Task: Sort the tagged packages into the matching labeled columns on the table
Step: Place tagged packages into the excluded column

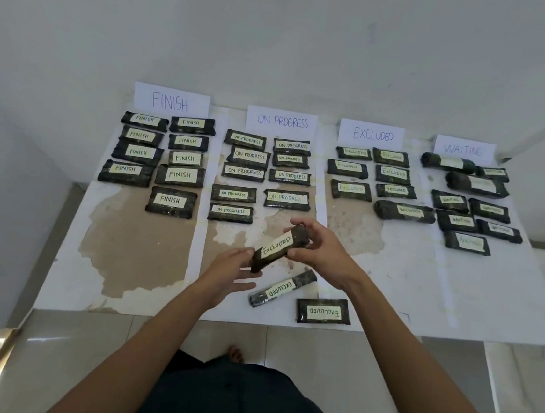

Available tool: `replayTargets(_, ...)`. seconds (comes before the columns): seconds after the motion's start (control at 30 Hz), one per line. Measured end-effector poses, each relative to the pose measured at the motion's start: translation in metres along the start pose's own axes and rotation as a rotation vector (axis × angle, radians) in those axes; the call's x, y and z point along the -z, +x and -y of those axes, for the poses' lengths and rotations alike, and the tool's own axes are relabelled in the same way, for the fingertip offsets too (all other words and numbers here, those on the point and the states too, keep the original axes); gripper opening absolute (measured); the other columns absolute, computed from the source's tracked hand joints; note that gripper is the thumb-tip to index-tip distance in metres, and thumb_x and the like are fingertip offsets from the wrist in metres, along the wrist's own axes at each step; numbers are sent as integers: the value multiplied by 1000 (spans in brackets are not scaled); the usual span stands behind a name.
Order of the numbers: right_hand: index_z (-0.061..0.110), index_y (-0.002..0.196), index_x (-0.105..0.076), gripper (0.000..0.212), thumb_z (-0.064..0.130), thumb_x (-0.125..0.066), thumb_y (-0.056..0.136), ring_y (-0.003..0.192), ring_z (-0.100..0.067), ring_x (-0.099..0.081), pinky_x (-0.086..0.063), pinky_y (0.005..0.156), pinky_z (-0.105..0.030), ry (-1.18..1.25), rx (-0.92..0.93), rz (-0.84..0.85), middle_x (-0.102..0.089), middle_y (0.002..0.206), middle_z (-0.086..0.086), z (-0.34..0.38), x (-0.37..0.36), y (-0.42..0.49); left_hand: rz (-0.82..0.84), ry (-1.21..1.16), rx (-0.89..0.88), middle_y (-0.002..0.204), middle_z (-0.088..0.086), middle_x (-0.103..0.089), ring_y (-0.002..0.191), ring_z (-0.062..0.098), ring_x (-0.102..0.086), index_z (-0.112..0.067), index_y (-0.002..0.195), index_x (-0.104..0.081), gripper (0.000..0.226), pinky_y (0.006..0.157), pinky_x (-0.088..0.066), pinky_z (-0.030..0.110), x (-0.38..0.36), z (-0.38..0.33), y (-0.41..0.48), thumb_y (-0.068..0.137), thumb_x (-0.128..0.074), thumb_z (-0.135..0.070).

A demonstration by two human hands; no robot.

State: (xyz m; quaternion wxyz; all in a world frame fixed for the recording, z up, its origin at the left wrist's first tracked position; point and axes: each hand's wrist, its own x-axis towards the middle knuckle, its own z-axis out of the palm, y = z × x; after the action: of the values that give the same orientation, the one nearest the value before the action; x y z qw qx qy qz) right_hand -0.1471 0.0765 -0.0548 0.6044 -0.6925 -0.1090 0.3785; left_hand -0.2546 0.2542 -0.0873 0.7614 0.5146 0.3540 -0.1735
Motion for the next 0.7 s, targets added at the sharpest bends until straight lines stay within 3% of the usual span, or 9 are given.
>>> replayTargets(0.13, 13, 120, -55, 56, -19, -62, 76, 106, -31, -60, -50, 95, -48, 156, -38, -9, -59, 122, -15, -6, 1, -14, -12, -68, -17, 112, 15, -62, 93, 26, -65, -8, 121, -53, 25, 76, -55, 37, -9, 0, -4, 97, -46, -11)
replayTargets(0.3, 16, 120, -54, 56, -16, -66, 75, 104, -25, -63, -53, 92, -42, 39, -17, -93, -63, 119, -16, -10, -2, -24, -49, -43, -73, 110, 13, -60, 91, 24, -64, -9, 117, -55, 24, 67, -53, 30, -6, 1, -8, 94, -51, -6)
replayTargets(0.4, 23, 122, -52, 57, -2, -73, 75, 103, -21, -63, -55, 89, -33, -257, -1, -145, -60, 119, -6, -11, -7, -28, -81, 19, -116, 106, 11, -60, 93, 22, -62, -11, 116, -55, 25, 64, -52, 27, -2, 0, -9, 92, -53, -4)
replayTargets(0.53, 25, 130, -49, 58, 21, -74, 77, 111, -11, -49, -44, 95, -26, -848, 145, -148, -46, 125, 5, -15, -16, -23, -96, 198, -179, 106, 10, -60, 92, 18, -60, -15, 116, -56, 28, 64, -51, 23, 3, -2, -6, 91, -54, -4)
replayTargets(0.7, 20, 123, -58, 46, 26, -69, 79, 106, -20, -46, -40, 92, -33, -1237, 280, -122, -55, 117, 0, -7, -25, -13, -79, 264, -217, 108, 11, -62, 93, 19, -62, -18, 109, -59, 24, 65, -52, 24, 0, -11, 3, 90, -56, -4)
